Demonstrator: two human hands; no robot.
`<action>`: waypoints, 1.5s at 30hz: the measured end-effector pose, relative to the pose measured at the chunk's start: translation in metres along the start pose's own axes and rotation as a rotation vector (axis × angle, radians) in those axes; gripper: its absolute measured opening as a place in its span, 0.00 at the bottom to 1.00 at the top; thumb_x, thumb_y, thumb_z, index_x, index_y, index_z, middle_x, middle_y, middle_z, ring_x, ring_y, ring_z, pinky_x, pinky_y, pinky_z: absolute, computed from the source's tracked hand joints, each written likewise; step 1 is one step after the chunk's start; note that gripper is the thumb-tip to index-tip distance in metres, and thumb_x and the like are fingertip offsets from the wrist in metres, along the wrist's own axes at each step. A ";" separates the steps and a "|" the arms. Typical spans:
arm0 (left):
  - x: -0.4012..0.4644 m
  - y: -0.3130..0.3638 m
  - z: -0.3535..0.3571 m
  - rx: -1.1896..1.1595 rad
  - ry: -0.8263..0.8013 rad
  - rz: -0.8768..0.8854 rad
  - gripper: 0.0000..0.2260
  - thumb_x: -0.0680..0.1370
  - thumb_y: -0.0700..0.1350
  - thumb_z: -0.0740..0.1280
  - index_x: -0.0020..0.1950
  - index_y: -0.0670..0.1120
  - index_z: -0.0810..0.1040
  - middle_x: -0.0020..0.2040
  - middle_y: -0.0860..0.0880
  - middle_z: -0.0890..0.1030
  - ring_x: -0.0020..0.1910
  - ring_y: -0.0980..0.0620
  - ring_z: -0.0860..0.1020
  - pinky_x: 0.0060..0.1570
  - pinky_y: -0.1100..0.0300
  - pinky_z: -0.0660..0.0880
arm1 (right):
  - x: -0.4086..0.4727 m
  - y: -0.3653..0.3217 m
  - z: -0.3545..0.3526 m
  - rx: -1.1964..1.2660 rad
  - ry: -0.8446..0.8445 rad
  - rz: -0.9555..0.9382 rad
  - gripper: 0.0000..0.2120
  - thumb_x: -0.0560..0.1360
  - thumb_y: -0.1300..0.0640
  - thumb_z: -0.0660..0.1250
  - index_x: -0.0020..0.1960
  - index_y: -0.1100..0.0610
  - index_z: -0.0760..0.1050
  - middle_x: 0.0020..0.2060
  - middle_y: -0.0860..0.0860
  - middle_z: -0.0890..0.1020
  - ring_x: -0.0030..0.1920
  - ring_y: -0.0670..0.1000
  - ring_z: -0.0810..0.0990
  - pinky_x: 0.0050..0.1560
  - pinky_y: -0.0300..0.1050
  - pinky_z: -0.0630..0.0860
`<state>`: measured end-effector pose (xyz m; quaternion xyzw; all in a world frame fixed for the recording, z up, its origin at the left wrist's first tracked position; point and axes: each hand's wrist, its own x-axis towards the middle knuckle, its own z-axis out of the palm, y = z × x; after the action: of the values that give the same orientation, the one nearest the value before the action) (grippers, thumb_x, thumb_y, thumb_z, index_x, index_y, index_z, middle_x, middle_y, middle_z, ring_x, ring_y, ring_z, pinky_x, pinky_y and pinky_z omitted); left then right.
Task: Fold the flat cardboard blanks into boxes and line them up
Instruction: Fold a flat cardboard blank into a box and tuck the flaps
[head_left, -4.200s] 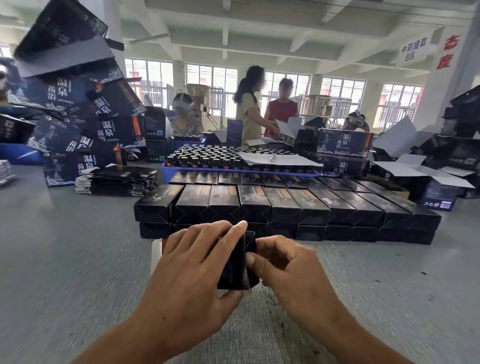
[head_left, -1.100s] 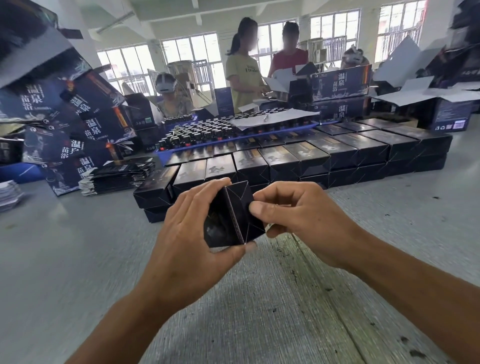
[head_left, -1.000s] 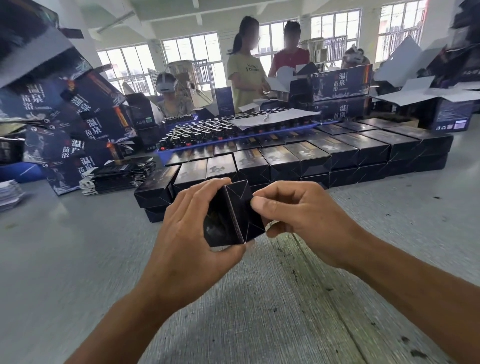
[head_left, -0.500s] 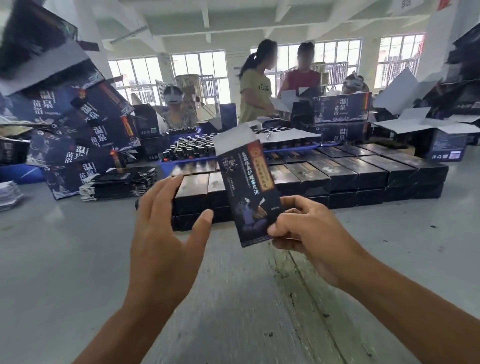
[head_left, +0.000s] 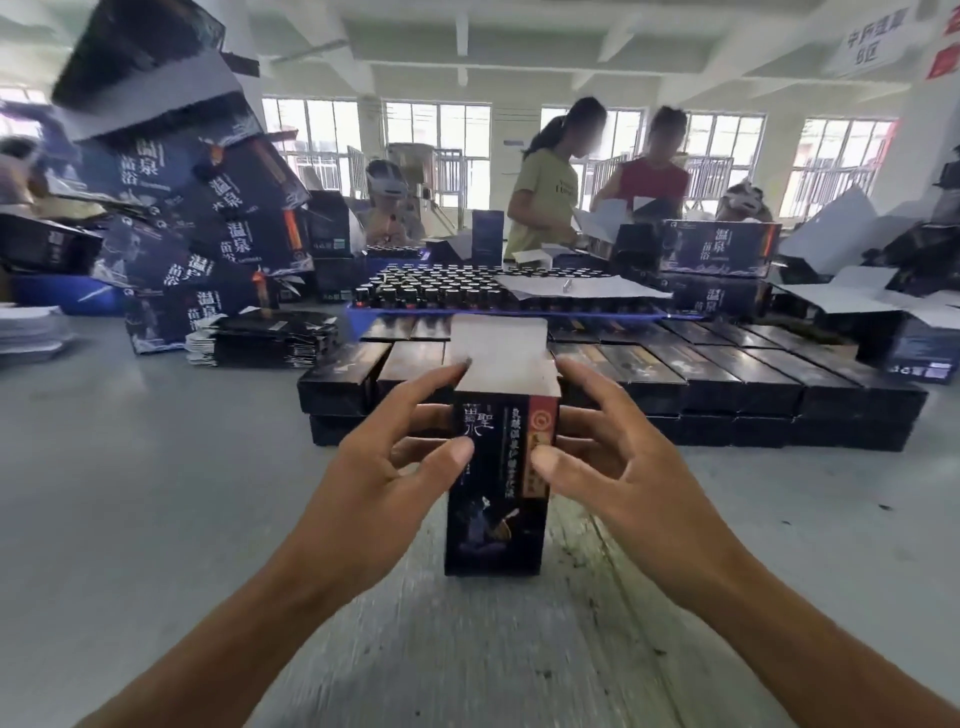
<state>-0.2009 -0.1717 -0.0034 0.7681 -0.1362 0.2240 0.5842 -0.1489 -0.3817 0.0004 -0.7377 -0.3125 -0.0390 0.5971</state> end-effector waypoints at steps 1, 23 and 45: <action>-0.001 0.000 0.001 0.013 -0.034 -0.005 0.24 0.74 0.52 0.67 0.66 0.74 0.71 0.58 0.60 0.80 0.60 0.56 0.79 0.52 0.62 0.80 | -0.001 -0.002 0.000 0.014 0.009 -0.033 0.29 0.76 0.48 0.71 0.69 0.24 0.64 0.58 0.31 0.79 0.57 0.34 0.79 0.47 0.29 0.78; -0.005 0.008 0.011 -0.024 -0.004 0.079 0.09 0.76 0.51 0.68 0.55 0.57 0.80 0.55 0.58 0.83 0.58 0.56 0.81 0.51 0.65 0.78 | -0.004 -0.010 0.002 0.175 0.103 -0.177 0.22 0.74 0.51 0.69 0.64 0.34 0.74 0.58 0.40 0.82 0.58 0.43 0.82 0.49 0.29 0.77; -0.008 0.012 0.016 -0.072 0.113 0.105 0.17 0.78 0.54 0.69 0.65 0.70 0.74 0.58 0.62 0.81 0.57 0.60 0.81 0.49 0.73 0.76 | -0.005 -0.014 0.007 0.079 0.168 -0.243 0.09 0.76 0.57 0.68 0.53 0.49 0.83 0.54 0.41 0.85 0.57 0.42 0.82 0.52 0.30 0.77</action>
<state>-0.2109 -0.1910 -0.0005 0.7244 -0.1509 0.2923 0.6058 -0.1624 -0.3762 0.0086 -0.6645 -0.3498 -0.1602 0.6406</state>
